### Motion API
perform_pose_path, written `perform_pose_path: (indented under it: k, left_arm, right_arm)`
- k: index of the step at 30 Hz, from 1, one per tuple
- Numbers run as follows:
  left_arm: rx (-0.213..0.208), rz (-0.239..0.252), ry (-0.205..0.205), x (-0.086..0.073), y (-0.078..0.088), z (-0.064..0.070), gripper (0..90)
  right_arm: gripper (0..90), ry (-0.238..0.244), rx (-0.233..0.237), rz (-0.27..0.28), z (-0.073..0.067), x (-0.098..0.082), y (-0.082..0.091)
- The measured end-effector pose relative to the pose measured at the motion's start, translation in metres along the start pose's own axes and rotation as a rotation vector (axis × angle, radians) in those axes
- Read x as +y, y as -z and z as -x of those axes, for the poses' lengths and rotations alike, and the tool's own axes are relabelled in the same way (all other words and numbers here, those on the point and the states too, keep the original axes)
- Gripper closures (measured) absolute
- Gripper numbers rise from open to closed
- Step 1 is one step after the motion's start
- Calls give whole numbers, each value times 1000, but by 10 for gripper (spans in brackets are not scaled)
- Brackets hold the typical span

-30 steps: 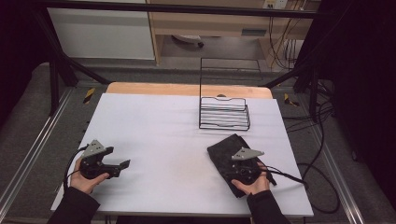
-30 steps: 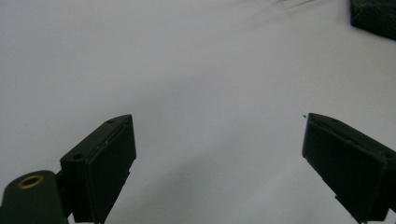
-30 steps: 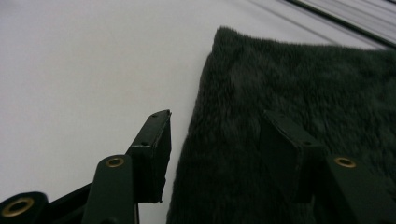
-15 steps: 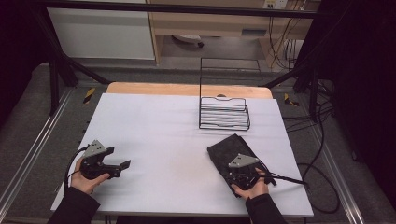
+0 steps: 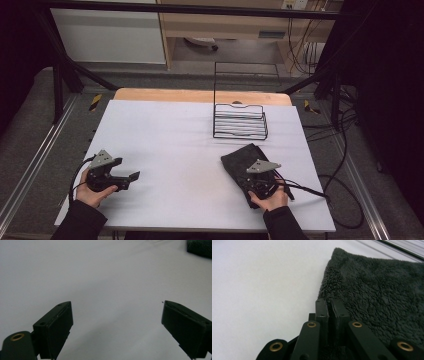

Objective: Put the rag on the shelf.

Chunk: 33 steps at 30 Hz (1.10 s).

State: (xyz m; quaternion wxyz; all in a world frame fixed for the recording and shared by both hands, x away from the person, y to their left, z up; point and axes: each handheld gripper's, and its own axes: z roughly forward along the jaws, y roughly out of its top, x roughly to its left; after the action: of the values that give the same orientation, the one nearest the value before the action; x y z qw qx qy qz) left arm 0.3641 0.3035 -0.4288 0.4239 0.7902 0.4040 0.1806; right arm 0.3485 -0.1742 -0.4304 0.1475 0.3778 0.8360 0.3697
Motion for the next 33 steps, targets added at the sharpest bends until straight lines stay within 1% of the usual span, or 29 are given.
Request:
perform_pose_path:
  k: [1, 2, 4, 7, 8, 13, 15, 16, 17, 18, 19, 20, 21, 23, 24, 25, 26, 27, 28, 29, 30, 31, 32, 33]
  left_arm:
    - [1, 0, 0, 0, 0, 0, 100]
    - [1, -1, 0, 0, 0, 0, 100]
    - [2, -2, 1, 0, 0, -1, 100]
    - [1, -2, 2, 0, 0, -1, 100]
    - [1, -3, 3, 0, 0, -1, 100]
    - [1, -2, 3, 0, 0, 0, 100]
    - [1, -2, 3, 0, 0, 0, 100]
    - [1, -2, 4, 0, 0, 0, 100]
    - [1, -2, 4, 0, 0, 0, 100]
    - [0, -2, 5, 0, 0, 0, 100]
    - [0, -2, 4, 0, 0, 0, 100]
    - [-1, -3, 6, 0, 0, 0, 100]
    - [-1, -4, 7, 0, 0, 0, 100]
    - [-1, -6, 12, 0, 0, 1, 102]
    - [-1, -6, 12, 0, 0, 1, 101]
    - [-6, -6, 15, 1, 0, 1, 101]
    - [-10, -3, 20, 2, -1, 2, 101]
    - [-10, -5, 22, 2, -1, 4, 101]
    - [-16, -10, 25, 5, -1, 7, 99]
    - [-16, -10, 25, 5, -1, 7, 99]
    - [-22, -12, 23, 6, -2, 10, 99]
    - [-26, -13, 26, 8, -3, 14, 99]
    - [-36, -22, 19, 11, -6, 22, 98]
    - [-36, -22, 19, 11, -6, 22, 98]
  right_arm:
    - [852, 0, 0, 0, 0, 0, 0]
    - [852, -13, 10, 6, -2, 5, -3]
    - [853, -30, 24, 9, -4, 9, -6]
    - [853, -34, 29, 7, -11, 15, -10]
    - [853, -40, 31, 15, -13, 17, -11]
    - [852, -76, 79, 26, -29, 27, -20]
    - [852, -85, 90, 32, -36, 31, -23]
    - [852, -85, 90, 32, -36, 31, -23]
    - [851, -87, 97, 33, -39, 33, -26]
    - [851, -90, 117, 35, -47, 38, -31]
    - [851, -90, 117, 35, -47, 38, -31]
    - [849, -92, 123, 31, -54, 41, -38]
    - [847, -93, 121, 21, -56, 42, -42]
    - [833, -96, 120, 3, -57, 41, -49]
    - [806, -100, 129, -3, -56, 40, -51]
    - [806, -100, 129, -3, -56, 40, -51]
    - [685, -102, 154, 17, -54, 41, -50]
    - [685, -102, 154, 17, -54, 41, -50]
    - [581, -96, 162, 57, -50, 46, -43]
    - [537, -86, 153, 75, -47, 47, -39]
    - [493, -79, 142, 92, -42, 48, -35]
    - [467, -66, 122, 111, -36, 48, -30]
    - [440, -49, 84, 130, -27, 47, -23]
    - [440, -49, 84, 130, -27, 47, -23]
